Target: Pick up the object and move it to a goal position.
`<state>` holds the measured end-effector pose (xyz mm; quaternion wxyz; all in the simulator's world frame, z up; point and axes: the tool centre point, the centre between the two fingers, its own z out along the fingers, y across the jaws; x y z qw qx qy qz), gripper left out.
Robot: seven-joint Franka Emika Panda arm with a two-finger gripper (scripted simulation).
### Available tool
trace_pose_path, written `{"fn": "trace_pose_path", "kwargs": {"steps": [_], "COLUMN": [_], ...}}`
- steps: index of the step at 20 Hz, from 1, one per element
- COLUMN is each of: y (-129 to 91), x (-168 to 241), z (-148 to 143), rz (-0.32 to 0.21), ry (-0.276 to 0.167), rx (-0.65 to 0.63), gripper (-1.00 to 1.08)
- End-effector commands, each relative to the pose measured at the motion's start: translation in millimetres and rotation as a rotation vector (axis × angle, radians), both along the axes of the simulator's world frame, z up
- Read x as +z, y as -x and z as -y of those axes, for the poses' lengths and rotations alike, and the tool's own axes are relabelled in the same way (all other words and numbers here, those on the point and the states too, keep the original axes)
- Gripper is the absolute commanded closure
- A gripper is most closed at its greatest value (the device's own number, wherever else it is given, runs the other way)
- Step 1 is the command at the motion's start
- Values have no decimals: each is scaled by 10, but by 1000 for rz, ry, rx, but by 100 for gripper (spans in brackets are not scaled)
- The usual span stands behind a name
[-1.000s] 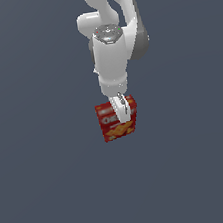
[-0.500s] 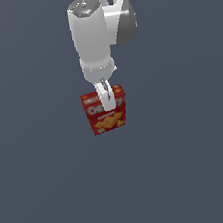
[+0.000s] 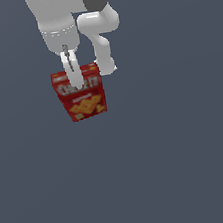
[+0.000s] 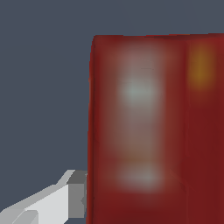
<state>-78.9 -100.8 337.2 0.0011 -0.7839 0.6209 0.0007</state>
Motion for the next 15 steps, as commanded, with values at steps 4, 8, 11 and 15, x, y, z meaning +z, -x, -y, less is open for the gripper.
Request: {"fn": "trace_pose_path", "kwargs": {"steps": [4, 8, 11, 15], "y": [128, 177, 192, 194], "x": [405, 590, 670, 705], "z": [346, 508, 578, 609], "rz": [0, 0, 0, 0], "ry": [1, 1, 2, 2], "rx": [1, 1, 1, 1], "gripper": [108, 108, 108, 108]}}
